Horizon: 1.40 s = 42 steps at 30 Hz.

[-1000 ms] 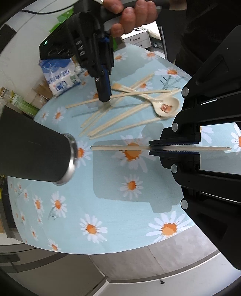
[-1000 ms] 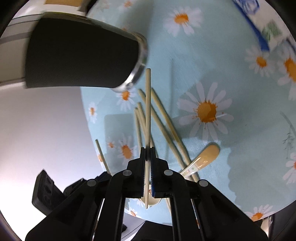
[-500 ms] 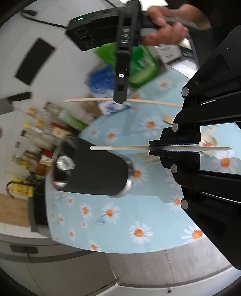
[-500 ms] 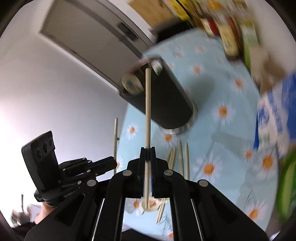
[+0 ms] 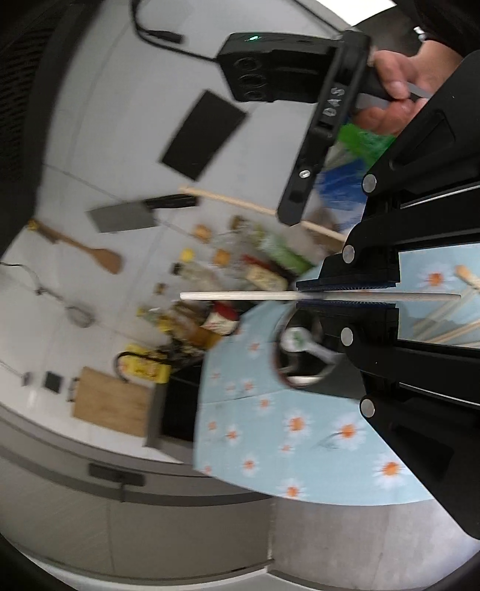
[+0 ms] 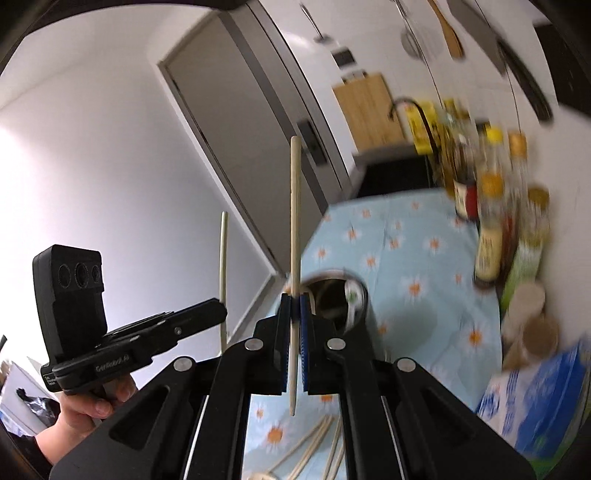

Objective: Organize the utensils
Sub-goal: 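Lift both chopsticks over the black holder and release them inside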

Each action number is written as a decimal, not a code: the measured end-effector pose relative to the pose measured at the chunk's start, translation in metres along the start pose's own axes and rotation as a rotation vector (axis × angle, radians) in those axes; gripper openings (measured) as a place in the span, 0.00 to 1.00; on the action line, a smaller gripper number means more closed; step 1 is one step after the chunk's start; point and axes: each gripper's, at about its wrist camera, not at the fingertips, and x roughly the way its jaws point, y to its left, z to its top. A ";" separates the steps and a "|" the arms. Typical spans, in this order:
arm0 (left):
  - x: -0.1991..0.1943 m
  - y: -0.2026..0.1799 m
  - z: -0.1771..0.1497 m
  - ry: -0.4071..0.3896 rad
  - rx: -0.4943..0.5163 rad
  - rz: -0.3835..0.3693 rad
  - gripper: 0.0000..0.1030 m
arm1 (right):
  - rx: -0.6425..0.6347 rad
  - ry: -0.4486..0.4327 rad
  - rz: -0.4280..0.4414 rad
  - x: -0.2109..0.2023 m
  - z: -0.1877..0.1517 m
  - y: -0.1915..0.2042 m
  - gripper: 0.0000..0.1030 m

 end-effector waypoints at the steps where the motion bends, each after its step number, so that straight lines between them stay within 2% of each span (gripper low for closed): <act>1: 0.000 0.000 0.006 -0.026 -0.004 0.001 0.03 | -0.010 -0.021 0.000 0.001 0.006 0.001 0.06; 6: 0.006 -0.006 0.035 -0.179 0.012 0.010 0.03 | -0.031 -0.091 0.008 0.009 0.029 0.000 0.06; 10: 0.015 -0.006 0.044 -0.257 0.041 0.035 0.03 | -0.046 -0.135 -0.008 0.017 0.041 0.000 0.06; 16: 0.030 0.000 0.048 -0.308 0.061 0.071 0.03 | -0.044 -0.148 -0.023 0.035 0.048 -0.012 0.06; 24: 0.049 0.009 0.036 -0.274 0.096 0.104 0.04 | -0.016 -0.088 -0.034 0.062 0.037 -0.031 0.06; 29: 0.060 0.013 0.026 -0.226 0.106 0.122 0.04 | -0.011 -0.060 -0.044 0.071 0.028 -0.037 0.06; 35: 0.061 0.019 0.016 -0.214 0.081 0.143 0.05 | 0.027 -0.024 -0.040 0.075 0.020 -0.043 0.08; 36: 0.061 0.021 0.017 -0.207 0.070 0.148 0.09 | 0.035 -0.017 -0.032 0.075 0.020 -0.044 0.18; 37: 0.060 0.022 0.017 -0.202 0.060 0.157 0.22 | 0.034 -0.018 -0.030 0.074 0.020 -0.044 0.25; 42: 0.055 0.025 0.017 -0.207 0.037 0.162 0.24 | 0.037 -0.033 -0.023 0.066 0.022 -0.040 0.25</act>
